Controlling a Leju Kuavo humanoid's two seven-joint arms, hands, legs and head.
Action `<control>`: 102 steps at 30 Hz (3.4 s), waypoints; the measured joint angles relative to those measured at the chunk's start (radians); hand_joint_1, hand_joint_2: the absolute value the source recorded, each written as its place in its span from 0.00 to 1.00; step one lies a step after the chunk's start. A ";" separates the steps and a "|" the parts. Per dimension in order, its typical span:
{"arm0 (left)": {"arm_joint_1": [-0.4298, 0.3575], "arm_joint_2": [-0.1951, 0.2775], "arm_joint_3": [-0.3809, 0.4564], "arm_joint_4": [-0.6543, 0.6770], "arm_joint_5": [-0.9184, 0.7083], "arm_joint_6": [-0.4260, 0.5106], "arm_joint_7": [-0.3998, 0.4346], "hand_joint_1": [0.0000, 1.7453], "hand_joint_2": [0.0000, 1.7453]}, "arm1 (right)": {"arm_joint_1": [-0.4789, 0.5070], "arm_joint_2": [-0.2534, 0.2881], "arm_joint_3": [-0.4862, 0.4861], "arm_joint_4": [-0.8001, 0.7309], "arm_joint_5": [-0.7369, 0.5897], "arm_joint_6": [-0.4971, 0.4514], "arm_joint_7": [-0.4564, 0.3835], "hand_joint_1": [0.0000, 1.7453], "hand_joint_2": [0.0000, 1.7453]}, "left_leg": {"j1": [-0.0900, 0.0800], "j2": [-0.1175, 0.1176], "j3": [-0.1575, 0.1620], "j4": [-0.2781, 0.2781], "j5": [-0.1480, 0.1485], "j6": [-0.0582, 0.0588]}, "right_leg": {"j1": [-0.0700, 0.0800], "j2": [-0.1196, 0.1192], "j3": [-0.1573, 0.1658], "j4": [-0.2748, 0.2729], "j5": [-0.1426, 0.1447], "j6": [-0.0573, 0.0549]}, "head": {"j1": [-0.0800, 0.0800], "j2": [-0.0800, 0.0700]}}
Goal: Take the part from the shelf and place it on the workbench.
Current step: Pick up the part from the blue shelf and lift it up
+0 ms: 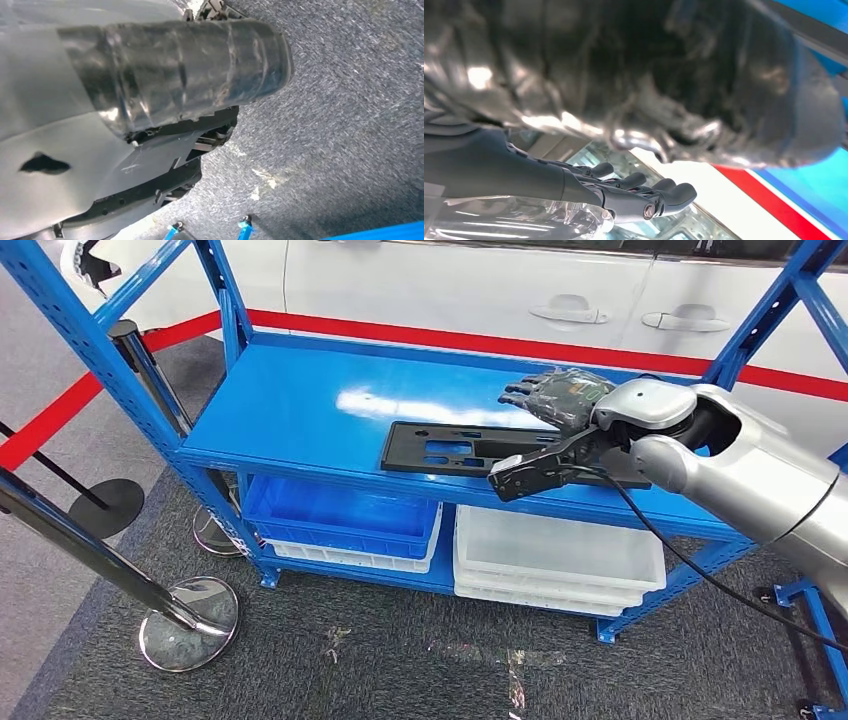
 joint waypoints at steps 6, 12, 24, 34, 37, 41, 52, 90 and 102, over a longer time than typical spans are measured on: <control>0.000 0.000 0.000 0.000 0.000 0.002 -0.006 0.00 0.00 | 0.039 -0.050 0.000 -0.007 0.009 -0.009 -0.003 0.00 0.00 | 0.000 0.000 0.000 0.000 0.000 0.000 | 0.000 0.000 0.001 0.000 0.000 0.000 | 0.000 0.000; -0.001 0.000 0.000 0.000 -0.001 0.003 0.008 0.00 0.00 | 0.102 -0.071 0.000 -0.020 0.002 -0.008 0.002 0.00 0.00 | 0.000 0.000 0.000 0.000 0.000 0.000 | 0.000 -0.001 0.001 0.000 0.000 0.001 | 0.000 0.000; -0.002 0.000 0.000 0.000 -0.001 -0.008 0.006 0.00 0.00 | 0.219 -0.062 -0.019 -0.016 0.040 -0.036 -0.027 0.00 0.25 | 0.000 -0.001 -0.001 -0.001 0.000 0.000 | 0.000 -0.002 0.001 0.000 0.000 0.001 | 0.000 0.000; -0.002 0.002 0.000 0.000 -0.005 -0.004 0.050 0.00 0.00 | 0.215 0.015 -0.063 0.060 0.085 -0.138 -0.082 0.00 1.00 | 0.000 -0.001 -0.001 -0.001 0.000 0.000 | 0.000 -0.003 0.001 0.000 0.000 0.001 | 0.000 0.000; -0.002 0.005 0.000 0.000 -0.016 -0.017 0.056 0.00 0.00 | 0.198 0.038 -0.083 0.092 0.098 -0.162 -0.095 0.00 1.00 | 0.000 -0.002 -0.001 -0.001 0.000 0.000 | 0.000 -0.003 0.001 0.000 0.000 0.001 | 0.000 0.000; -0.002 0.010 0.000 0.000 -0.023 -0.027 0.059 0.00 0.00 | 0.179 0.064 -0.097 0.133 0.103 -0.169 -0.104 0.00 1.00 | 0.000 -0.002 -0.001 -0.001 0.000 0.000 | 0.000 -0.003 0.001 0.000 0.000 0.001 | 0.000 0.000; -0.027 0.062 -0.083 0.000 -0.192 -0.113 0.212 0.00 0.00 | 0.137 0.142 -0.128 0.313 0.213 -0.223 -0.138 0.00 0.00 | 0.000 -0.002 -0.001 -0.001 0.000 0.000 | 0.000 -0.003 0.001 0.000 0.000 0.001 | 0.000 0.000; -0.034 0.460 -0.388 -0.449 -0.302 -0.085 0.505 0.00 0.00 | 0.162 0.414 -0.129 0.814 0.414 -0.256 -0.162 0.00 0.00 | 0.001 -0.001 0.000 -0.003 0.002 -0.001 | 0.001 -0.003 0.002 0.000 0.000 0.000 | 0.000 0.000; -0.035 0.475 -0.421 -0.475 -0.300 -0.108 0.484 0.00 0.00 | 0.164 0.460 -0.129 0.846 0.425 -0.252 -0.178 0.00 0.00 | 0.001 -0.001 0.000 -0.003 0.002 -0.001 | 0.000 -0.003 0.002 0.000 -0.001 0.000 | 0.000 0.000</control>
